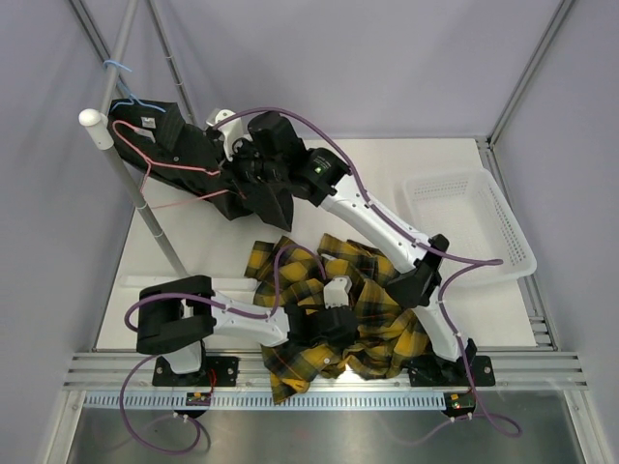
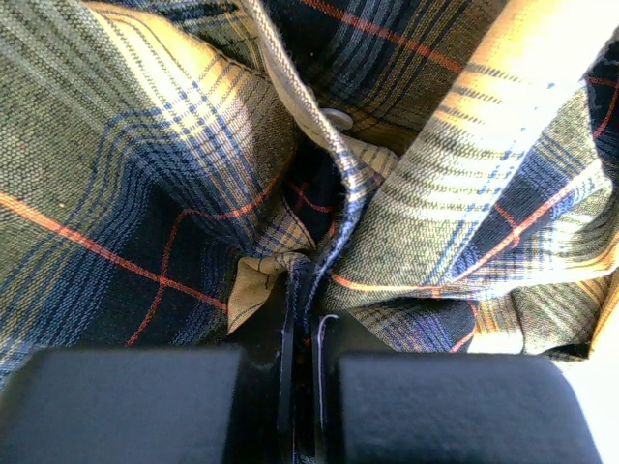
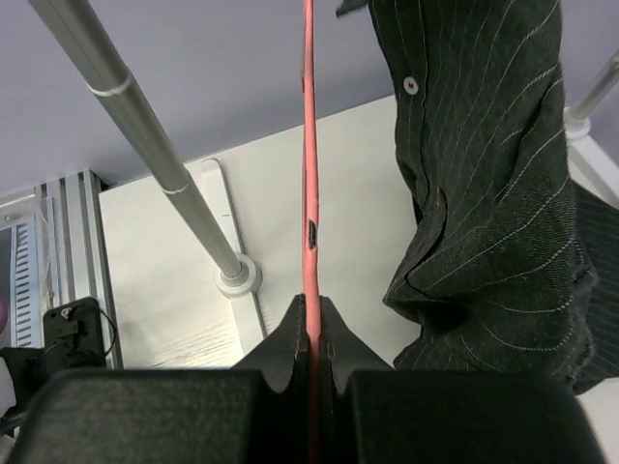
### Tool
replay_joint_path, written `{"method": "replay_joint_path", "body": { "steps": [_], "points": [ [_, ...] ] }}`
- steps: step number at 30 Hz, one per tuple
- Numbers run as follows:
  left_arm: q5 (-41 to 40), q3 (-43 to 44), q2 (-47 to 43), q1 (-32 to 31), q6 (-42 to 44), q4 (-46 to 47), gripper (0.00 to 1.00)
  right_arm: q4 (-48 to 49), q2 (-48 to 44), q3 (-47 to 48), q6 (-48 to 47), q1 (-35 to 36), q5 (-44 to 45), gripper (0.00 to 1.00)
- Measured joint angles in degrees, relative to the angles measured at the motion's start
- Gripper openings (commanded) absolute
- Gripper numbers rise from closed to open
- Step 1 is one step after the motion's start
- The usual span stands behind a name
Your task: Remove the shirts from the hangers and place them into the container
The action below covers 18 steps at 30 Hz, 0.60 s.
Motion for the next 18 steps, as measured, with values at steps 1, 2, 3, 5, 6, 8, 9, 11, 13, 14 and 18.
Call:
{"method": "replay_joint_path", "body": {
  "steps": [1, 2, 3, 5, 6, 8, 9, 11, 13, 14, 18],
  "points": [
    [0.0, -0.2, -0.1, 0.0, 0.0, 0.1, 0.0, 0.0, 0.5, -0.3, 0.2, -0.3, -0.8, 0.0],
    [0.0, -0.3, -0.1, 0.2, 0.0, 0.4, 0.0, 0.1, 0.7, -0.5, 0.3, -0.6, -1.2, 0.0],
    [0.1, -0.3, -0.2, 0.3, 0.0, 0.4, 0.0, 0.6, 0.9, -0.8, 0.2, -0.9, -2.2, 0.0],
    [0.2, -0.4, -0.2, 0.4, 0.1, 0.6, 0.0, 1.6, 1.0, -0.8, -0.9, -1.5, -4.4, 0.0],
    [0.3, -0.4, -0.2, 0.4, 0.1, 0.7, 0.0, 2.3, 1.2, -0.3, -1.2, -1.6, -5.6, 0.0],
    [0.4, -0.6, -0.2, 0.5, 0.1, 1.0, 0.0, 3.5, 2.7, 2.5, -2.8, -1.7, -8.2, 0.0],
    [0.4, -0.7, -0.2, 0.5, 0.1, 1.1, 0.0, 4.3, 3.5, 3.9, -3.9, -1.7, -9.7, 0.0],
    [0.4, -0.8, -0.2, 0.5, 0.2, 1.5, 0.0, 5.9, 4.4, 5.0, -5.3, -1.7, -12.3, 0.0],
    [0.5, -1.0, -0.2, 0.5, 0.2, 1.7, 0.0, 7.3, 4.7, 5.2, -6.3, -1.7, -14.6, 0.0],
    [0.5, -1.0, -0.2, 0.5, 0.2, 1.8, 0.0, 7.6, 4.8, 5.2, -6.5, -1.7, -15.2, 0.0],
    [0.6, -1.3, -0.3, 0.6, 0.2, 2.3, 0.0, 10.3, 5.7, 6.7, -6.7, -1.7, -18.8, 0.0]
  ]
}}
